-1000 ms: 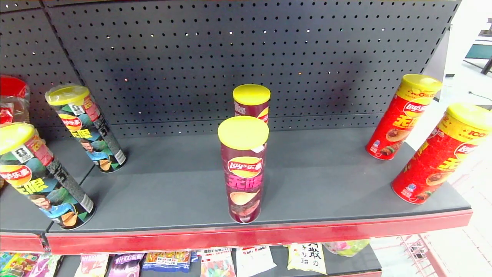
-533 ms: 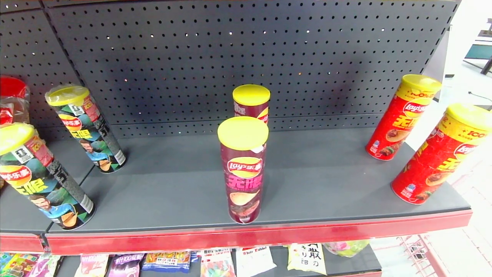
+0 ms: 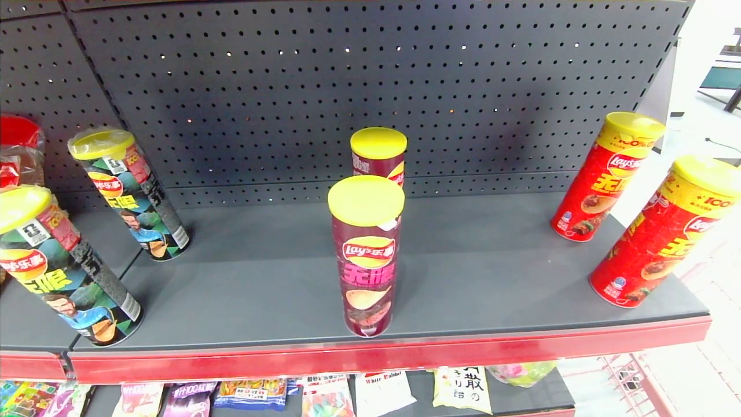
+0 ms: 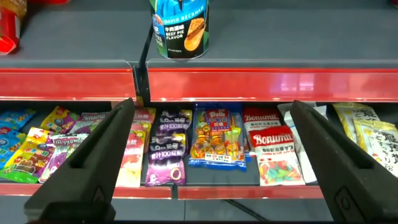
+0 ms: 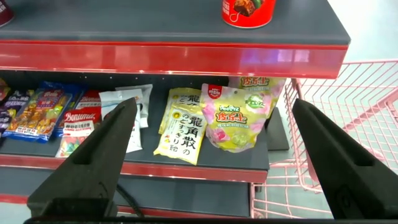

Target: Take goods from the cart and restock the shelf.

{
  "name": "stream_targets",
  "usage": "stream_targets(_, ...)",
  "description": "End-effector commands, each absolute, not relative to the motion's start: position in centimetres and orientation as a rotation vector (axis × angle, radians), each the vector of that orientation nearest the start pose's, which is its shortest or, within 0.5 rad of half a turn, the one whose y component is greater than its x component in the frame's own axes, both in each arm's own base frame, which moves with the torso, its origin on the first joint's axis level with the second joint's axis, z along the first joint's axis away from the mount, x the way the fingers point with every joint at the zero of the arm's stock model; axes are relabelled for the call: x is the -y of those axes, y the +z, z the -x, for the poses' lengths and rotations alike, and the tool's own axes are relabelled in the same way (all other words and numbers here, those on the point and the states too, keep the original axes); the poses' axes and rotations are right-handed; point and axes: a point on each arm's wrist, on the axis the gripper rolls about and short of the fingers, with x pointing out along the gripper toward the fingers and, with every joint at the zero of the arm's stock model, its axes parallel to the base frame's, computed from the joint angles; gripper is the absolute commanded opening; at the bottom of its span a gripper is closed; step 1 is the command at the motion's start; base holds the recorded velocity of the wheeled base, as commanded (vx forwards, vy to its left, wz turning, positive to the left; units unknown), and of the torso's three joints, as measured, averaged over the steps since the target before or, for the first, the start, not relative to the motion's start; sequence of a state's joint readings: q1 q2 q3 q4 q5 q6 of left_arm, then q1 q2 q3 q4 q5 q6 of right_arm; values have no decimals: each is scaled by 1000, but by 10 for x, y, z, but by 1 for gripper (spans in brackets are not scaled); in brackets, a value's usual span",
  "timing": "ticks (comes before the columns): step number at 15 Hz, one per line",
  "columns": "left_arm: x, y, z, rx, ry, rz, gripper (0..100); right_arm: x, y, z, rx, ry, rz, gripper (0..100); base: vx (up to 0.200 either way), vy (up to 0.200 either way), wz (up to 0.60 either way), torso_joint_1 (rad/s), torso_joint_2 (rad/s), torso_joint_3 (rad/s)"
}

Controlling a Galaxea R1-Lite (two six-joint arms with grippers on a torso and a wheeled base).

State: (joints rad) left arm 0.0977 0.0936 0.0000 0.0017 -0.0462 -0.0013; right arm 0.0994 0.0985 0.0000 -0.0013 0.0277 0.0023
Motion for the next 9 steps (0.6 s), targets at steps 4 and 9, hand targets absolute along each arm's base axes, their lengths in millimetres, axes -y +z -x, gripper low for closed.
stream_targets(4,3,77,15,-96,52,8,100,1,78,15,-98,127,4,100,0,0,0,0,0,0)
stream_targets(9,3,77,15,-96,52,8,100,1,78,15,-98,127,2,100,0,0,0,0,0,0)
